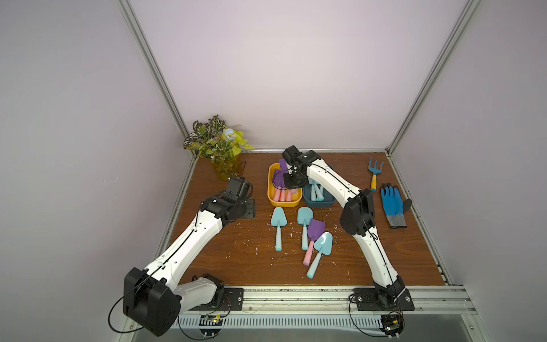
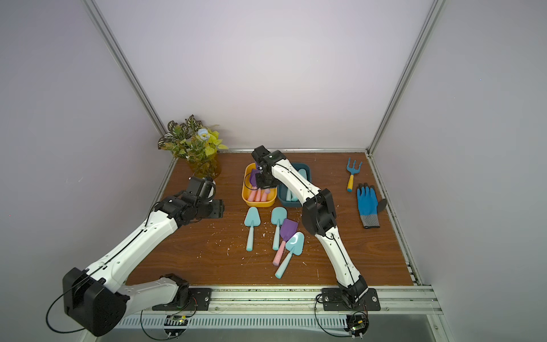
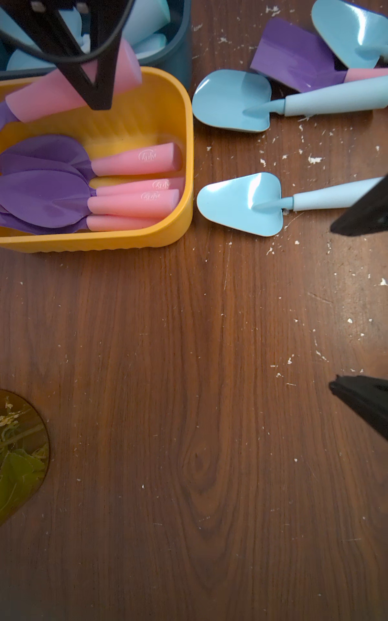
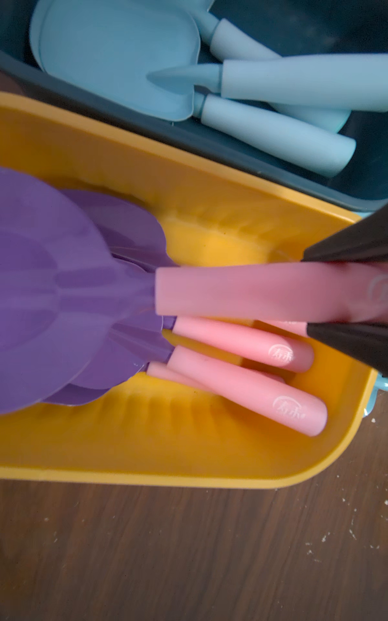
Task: Sort the small shovels by color and place them into the storage box
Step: Place the shovel in the storage box.
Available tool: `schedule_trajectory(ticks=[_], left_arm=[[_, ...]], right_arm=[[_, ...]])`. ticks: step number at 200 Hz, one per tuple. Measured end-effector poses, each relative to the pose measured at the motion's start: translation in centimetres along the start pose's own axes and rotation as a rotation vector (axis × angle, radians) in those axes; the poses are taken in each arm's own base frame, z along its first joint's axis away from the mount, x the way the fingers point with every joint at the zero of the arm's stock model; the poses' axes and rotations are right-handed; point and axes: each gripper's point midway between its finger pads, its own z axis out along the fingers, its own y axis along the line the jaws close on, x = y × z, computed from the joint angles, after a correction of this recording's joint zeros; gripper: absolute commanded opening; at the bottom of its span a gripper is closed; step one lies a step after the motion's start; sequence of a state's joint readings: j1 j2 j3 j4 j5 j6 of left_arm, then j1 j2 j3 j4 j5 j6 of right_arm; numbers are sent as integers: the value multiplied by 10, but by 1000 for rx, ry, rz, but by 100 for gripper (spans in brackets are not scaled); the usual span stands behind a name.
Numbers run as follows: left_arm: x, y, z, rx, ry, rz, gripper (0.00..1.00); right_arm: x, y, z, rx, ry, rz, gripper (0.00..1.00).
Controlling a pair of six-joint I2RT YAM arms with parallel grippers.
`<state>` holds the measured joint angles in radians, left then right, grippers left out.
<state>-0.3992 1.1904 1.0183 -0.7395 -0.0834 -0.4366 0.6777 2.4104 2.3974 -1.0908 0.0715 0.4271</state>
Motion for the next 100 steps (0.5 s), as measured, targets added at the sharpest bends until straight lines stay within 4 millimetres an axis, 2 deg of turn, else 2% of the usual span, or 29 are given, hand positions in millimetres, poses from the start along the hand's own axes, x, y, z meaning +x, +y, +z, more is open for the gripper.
schedule_trajectory(ticks=[50, 100], left_arm=[[2, 3, -2, -10, 6, 2, 69], [3, 3, -2, -13, 9, 6, 69]], right_arm=[[7, 0, 14, 6, 32, -3, 5], [10, 2, 17, -1, 45, 2, 6]])
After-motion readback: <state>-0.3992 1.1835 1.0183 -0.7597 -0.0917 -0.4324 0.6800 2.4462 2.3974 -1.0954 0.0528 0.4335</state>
